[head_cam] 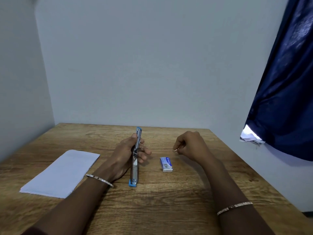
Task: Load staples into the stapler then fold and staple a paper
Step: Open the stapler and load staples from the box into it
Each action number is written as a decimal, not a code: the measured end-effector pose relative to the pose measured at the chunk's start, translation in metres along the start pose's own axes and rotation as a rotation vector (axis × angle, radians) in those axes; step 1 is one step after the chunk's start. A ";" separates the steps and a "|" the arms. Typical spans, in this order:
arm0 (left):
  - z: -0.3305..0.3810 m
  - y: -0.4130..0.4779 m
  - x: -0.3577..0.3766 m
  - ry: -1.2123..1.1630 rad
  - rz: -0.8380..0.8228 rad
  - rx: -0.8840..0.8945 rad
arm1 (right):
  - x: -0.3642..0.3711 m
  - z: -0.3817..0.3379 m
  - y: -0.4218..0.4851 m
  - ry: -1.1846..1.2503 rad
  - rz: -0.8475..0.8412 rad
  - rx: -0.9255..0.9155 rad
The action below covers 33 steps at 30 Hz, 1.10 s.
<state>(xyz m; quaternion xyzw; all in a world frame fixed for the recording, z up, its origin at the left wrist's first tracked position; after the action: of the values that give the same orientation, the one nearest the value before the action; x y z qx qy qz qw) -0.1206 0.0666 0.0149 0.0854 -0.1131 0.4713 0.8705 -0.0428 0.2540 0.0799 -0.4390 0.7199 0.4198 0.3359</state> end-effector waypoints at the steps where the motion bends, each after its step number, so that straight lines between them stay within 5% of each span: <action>1: 0.001 -0.001 0.000 0.008 0.004 -0.003 | 0.004 0.001 -0.001 0.000 -0.027 0.014; 13: 0.002 -0.005 -0.001 0.018 0.040 -0.031 | 0.017 0.013 -0.003 -0.080 -0.159 0.078; 20: 0.003 -0.005 0.000 0.026 0.043 -0.018 | -0.007 -0.006 -0.005 -0.004 0.048 -0.028; 33: 0.005 0.005 -0.014 0.185 0.095 0.063 | 0.019 -0.023 -0.010 0.089 -0.155 -0.128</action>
<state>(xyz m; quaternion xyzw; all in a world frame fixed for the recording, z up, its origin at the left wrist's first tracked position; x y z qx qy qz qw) -0.1330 0.0569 0.0156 0.0631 -0.0212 0.5213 0.8508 -0.0437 0.2238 0.0707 -0.5324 0.6695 0.4177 0.3062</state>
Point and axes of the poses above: each hand's wrist, its own y-axis towards the middle knuckle, its own x-axis out of the palm, z = x × y, the point moved 10 cm from there along y, towards the middle knuckle
